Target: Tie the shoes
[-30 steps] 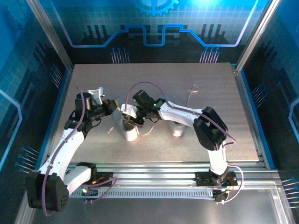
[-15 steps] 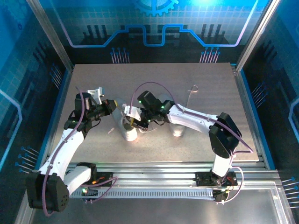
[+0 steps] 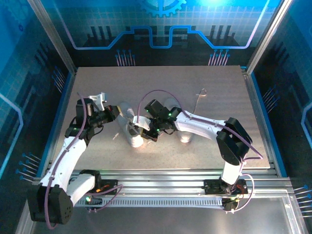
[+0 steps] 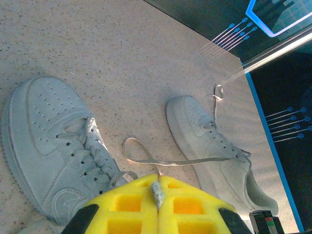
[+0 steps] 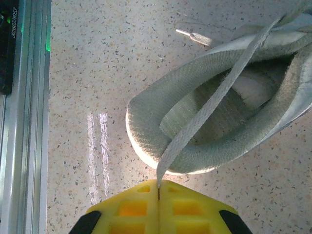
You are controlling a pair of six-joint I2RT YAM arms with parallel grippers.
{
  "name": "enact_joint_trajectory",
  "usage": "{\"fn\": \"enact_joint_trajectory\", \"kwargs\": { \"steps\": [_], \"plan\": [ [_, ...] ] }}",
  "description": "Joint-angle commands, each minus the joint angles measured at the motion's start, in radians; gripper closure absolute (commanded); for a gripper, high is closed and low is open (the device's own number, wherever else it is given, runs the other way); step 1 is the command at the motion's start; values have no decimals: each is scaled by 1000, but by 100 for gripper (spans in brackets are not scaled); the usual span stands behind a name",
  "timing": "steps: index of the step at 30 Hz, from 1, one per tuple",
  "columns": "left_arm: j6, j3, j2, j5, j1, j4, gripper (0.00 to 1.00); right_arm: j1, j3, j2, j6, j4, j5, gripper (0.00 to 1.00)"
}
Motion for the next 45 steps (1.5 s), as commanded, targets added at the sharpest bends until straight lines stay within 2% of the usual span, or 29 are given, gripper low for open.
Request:
{"fn": "enact_joint_trajectory", "kwargs": {
  "steps": [1,13,14,19,24,34,45],
  "plan": [
    [33,-25,-28,-7,25,-34,100,-9,-16,-19,19,-46,1,100],
    [33,-65,-31,-11,42,-34,100,-32,-15,-7,23,-100,-27,100],
    [33,-70,-30,-12,43,-35,100,-35,-9,-5,23,-106,-28,97],
    [30,-82,-25,-6,45,-22,100,-67,59,-9,63,-119,-79,69],
    [45,-82,-28,-8,47,-36,100,-117,198,33,146,-134,-127,59],
    [72,-77,-28,-14,65,-57,100,-173,620,374,329,-260,-204,57],
    [92,-74,-13,-1,74,-68,100,-174,740,521,394,-272,-317,58]
  ]
}}
